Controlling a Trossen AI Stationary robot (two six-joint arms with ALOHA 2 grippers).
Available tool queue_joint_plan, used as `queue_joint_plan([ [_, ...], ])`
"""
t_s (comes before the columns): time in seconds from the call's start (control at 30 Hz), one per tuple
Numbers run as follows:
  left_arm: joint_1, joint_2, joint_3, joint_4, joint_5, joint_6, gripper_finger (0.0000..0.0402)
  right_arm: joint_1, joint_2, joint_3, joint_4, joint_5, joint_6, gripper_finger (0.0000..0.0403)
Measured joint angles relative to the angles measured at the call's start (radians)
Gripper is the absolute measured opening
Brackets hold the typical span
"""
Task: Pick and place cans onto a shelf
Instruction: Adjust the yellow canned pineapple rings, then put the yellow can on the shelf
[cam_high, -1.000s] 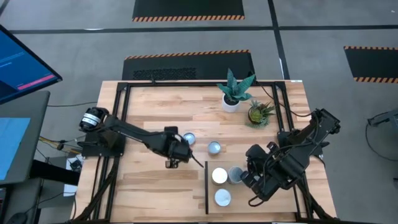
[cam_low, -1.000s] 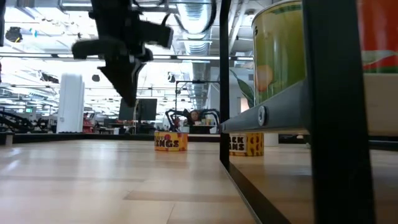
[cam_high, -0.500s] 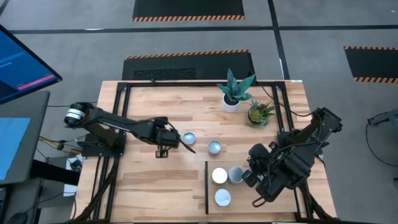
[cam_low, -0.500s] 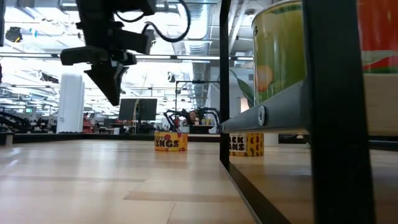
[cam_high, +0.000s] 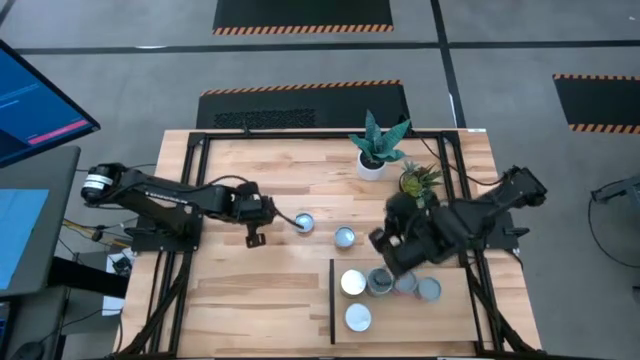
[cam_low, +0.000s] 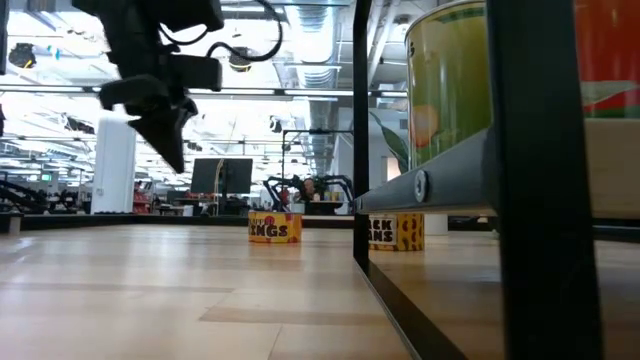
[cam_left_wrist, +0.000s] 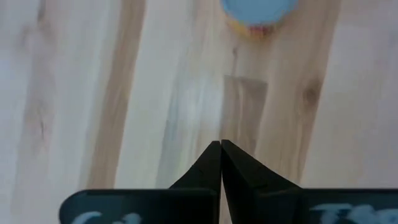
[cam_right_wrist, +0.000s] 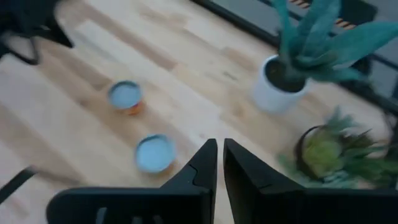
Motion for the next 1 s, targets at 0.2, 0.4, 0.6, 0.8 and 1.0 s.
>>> queue_joint_plan([
  [0.2, 0.059, 0.028, 0.000, 0.121, 0.090, 0.096, 0.0000, -0.106, -0.006, 0.000, 0.001, -0.090, -0.155, 0.0036],
  [0.4, 0.104, 0.127, -0.002, 0.152, 0.108, 0.209, 0.0000, -0.120, -0.010, 0.001, 0.003, -0.160, -0.193, 0.0027],
  [0.6, 0.113, 0.285, 0.033, 0.328, 0.197, 0.259, 0.0000, -0.122, -0.010, 0.001, 0.002, -0.161, -0.187, 0.0028],
  [0.8, 0.113, 0.394, 0.136, 0.408, 0.236, 0.288, 0.0000, -0.127, -0.009, 0.001, 0.001, -0.161, -0.187, 0.0027],
  [1.0, 0.110, 0.416, 0.231, 0.307, 0.255, 0.287, 0.0000, -0.159, -0.009, 0.001, 0.002, -0.158, -0.248, 0.0025],
])
